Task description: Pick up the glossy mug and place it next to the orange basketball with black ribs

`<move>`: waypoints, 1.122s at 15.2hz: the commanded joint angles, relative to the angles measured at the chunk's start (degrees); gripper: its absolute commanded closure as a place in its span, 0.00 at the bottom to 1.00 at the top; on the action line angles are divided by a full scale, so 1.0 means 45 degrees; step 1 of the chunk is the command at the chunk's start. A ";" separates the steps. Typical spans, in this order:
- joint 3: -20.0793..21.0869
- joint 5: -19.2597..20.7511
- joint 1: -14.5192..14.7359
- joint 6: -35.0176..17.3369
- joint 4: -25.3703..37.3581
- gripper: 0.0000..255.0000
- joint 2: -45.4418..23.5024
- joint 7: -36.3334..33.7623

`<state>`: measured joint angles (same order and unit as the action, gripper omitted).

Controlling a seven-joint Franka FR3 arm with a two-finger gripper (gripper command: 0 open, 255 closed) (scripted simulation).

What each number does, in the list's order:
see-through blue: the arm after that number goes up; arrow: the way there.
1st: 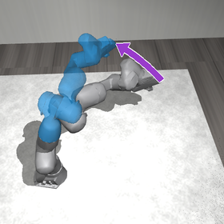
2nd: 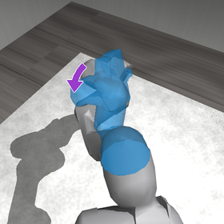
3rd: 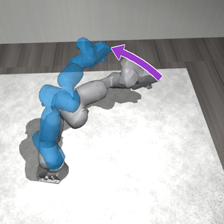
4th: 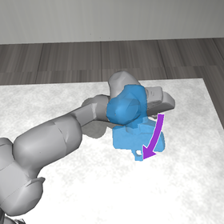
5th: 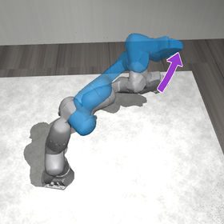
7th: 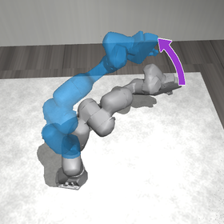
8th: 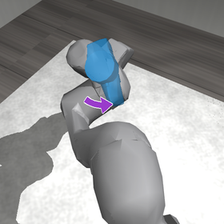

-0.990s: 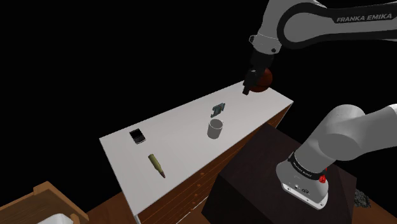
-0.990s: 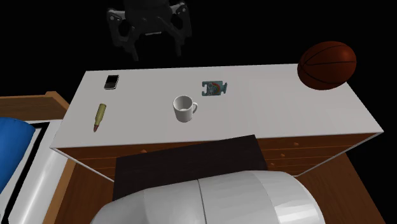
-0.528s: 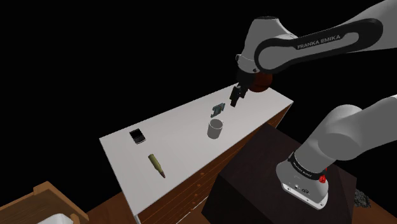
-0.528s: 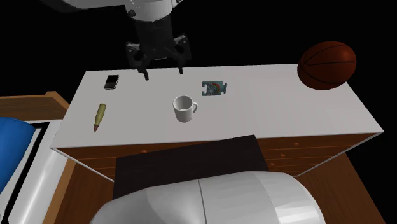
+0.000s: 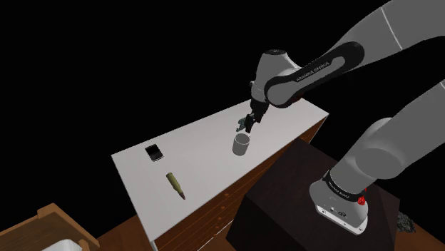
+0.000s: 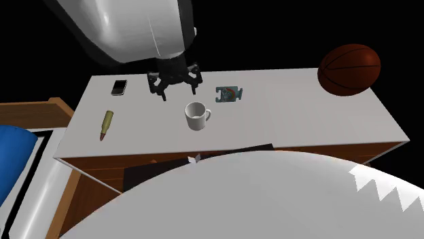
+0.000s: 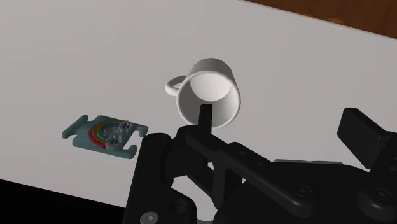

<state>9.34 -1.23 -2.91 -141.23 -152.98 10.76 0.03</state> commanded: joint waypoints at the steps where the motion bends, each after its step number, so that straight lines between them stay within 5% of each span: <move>1: 0.0080 0.0385 -0.0133 -0.0961 0.0186 0.00 -0.1127 -0.0294; 6: -0.0072 0.1942 -0.0261 -0.2987 0.1026 0.00 -0.4066 -0.1468; 11: -0.0944 0.3507 0.0292 -0.4481 0.2357 0.00 -0.6949 -0.2692; 17: -0.1382 0.3880 0.0611 -0.5257 0.2658 0.00 -0.8016 -0.2994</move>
<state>3.49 15.90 -0.47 -164.22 -141.44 -24.25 -13.12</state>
